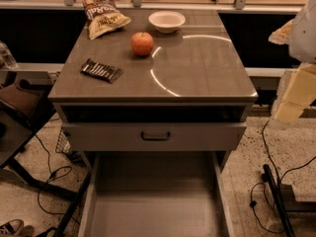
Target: Place rxbar chocolate into middle drawer
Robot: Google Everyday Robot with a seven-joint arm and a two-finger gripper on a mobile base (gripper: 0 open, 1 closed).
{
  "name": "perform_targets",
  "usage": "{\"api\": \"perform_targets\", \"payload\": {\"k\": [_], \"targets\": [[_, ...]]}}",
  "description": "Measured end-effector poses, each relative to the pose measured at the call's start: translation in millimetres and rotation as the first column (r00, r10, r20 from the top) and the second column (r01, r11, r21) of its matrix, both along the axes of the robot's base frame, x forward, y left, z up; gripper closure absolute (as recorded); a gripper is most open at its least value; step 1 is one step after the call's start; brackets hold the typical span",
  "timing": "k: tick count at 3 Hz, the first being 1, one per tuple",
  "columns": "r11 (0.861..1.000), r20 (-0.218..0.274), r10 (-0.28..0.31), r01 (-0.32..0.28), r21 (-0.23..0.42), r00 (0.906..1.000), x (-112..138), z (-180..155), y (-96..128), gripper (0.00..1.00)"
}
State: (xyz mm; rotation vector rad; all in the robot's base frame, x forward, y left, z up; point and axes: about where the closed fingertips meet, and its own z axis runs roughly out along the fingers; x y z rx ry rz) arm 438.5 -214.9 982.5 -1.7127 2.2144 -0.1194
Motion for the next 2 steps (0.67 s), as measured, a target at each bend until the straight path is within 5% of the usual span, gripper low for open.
{"api": "perform_targets", "payload": {"k": [2], "targets": [[0.997,0.063,-0.036,0.031,0.074,0.9973,10.4,1.2,11.8,0.00]]}}
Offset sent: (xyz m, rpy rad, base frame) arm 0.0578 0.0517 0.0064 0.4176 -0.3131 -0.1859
